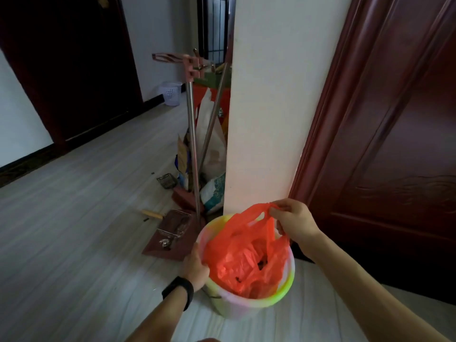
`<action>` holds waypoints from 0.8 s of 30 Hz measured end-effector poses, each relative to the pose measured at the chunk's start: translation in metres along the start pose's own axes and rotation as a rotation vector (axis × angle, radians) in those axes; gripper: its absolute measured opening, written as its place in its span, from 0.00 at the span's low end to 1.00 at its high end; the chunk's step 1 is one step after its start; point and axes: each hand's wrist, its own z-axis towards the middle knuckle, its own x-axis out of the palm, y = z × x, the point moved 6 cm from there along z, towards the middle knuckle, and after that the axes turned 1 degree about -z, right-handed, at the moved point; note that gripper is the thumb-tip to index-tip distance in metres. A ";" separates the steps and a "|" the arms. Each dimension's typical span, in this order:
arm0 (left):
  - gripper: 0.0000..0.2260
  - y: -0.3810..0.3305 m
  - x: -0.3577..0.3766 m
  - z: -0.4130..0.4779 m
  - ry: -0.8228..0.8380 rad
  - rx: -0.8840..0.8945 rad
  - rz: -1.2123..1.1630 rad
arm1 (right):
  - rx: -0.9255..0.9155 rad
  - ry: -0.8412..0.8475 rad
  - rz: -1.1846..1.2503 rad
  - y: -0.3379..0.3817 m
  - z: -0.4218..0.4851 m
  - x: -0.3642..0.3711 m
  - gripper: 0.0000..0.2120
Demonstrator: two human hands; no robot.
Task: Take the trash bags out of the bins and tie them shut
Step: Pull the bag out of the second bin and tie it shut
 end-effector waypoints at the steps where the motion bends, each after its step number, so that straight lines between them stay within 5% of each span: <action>1: 0.32 0.009 0.008 0.002 0.042 -0.034 0.002 | -0.041 -0.038 -0.067 0.009 0.003 -0.004 0.07; 6: 0.36 0.008 0.014 -0.004 0.124 -0.186 -0.117 | -0.183 -0.217 -0.079 0.074 0.015 -0.027 0.07; 11: 0.31 -0.016 -0.003 -0.010 0.013 -0.165 0.041 | -0.276 -0.259 -0.013 0.130 0.012 -0.043 0.11; 16: 0.36 -0.063 -0.033 0.005 -0.014 -0.041 0.129 | -0.323 -0.334 0.060 0.163 -0.005 -0.075 0.11; 24: 0.22 -0.204 -0.045 -0.040 -0.004 0.283 0.127 | -0.360 -0.540 0.136 0.183 -0.058 -0.184 0.07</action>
